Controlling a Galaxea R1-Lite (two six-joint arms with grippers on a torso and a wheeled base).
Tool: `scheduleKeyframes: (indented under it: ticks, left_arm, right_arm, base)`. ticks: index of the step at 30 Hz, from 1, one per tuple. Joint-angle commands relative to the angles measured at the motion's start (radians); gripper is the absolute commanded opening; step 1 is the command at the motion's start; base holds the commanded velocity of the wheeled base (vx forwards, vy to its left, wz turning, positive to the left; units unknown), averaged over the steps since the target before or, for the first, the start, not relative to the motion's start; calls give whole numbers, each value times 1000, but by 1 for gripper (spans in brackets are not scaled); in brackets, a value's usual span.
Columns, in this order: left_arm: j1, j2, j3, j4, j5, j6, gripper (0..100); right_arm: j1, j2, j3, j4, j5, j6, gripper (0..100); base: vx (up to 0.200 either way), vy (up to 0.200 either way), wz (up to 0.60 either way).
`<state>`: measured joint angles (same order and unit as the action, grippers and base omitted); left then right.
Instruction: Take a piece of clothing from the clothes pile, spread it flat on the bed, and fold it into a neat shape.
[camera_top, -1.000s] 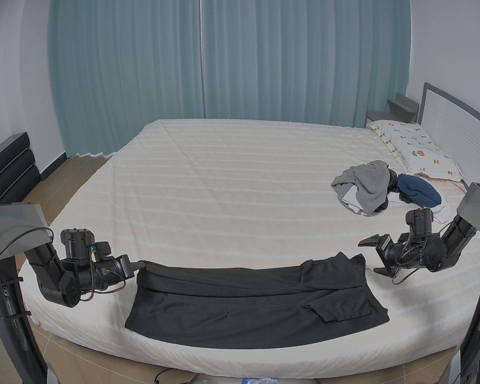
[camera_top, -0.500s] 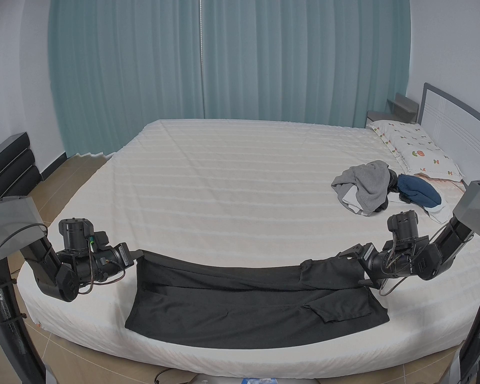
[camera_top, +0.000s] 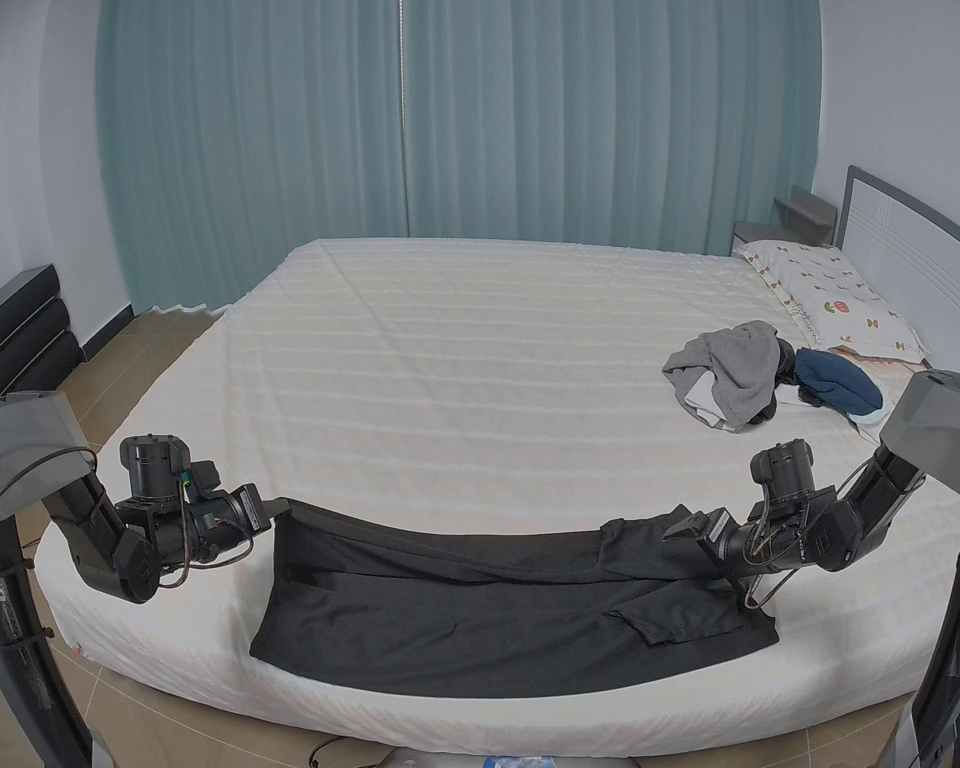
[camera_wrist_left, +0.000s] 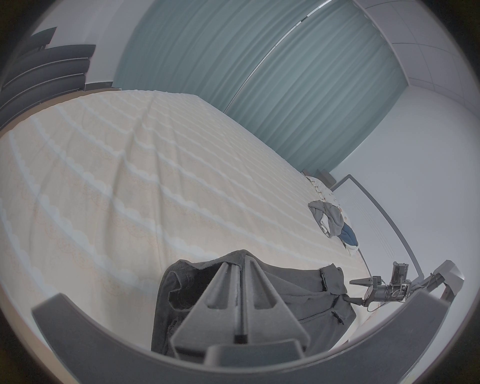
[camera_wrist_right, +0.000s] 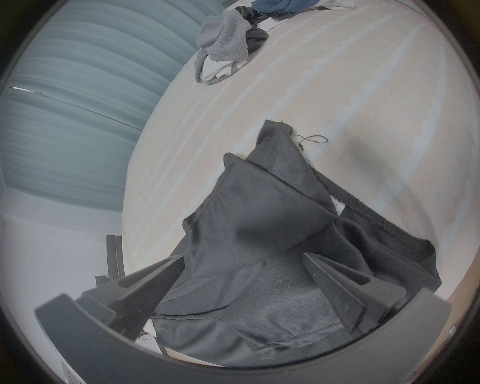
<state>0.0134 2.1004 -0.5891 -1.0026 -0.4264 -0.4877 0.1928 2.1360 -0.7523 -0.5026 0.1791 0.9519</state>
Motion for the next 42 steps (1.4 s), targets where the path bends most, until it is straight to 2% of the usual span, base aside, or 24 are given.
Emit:
scheduleKeyframes:
  ticks: [1,11,14,15,33,37,38,42]
  left_arm:
    - [0,1,0,-1,0,0,0]
    - [0,1,0,-1,0,0,0]
    - [0,1,2,-1,0,0,0]
    - [0,0,0,-1,0,0,0]
    - [7,-2,-6,-5,0,0,0]
    - [10,4,-17,-8,1,-11,0]
    - [10,6,-26,-14,1,-37,0]
    - [19,6,-47,-28,1,-97,0]
  right_arm:
    - [1,24,-33,27,-10,1,100]
    - [-7,51,-47,16,-21,4,100]
    - [-9,51,-55,15,-43,7,100]
    - [-9,48,-56,15,-47,7,0]
    - [-41,33,-137,25,-55,8,0]
    - [-46,25,-179,15,-58,57,0]
    - [-46,27,-217,16,-66,94,0]
    - [-49,36,-269,9,-84,111,0]
  base:
    - [0,0,0]
    - [0,0,0]
    - [0,0,0]
    - [0,0,0]
    - [0,0,0]
    - [0,0,0]
    - [0,0,0]
    - [0,0,0]
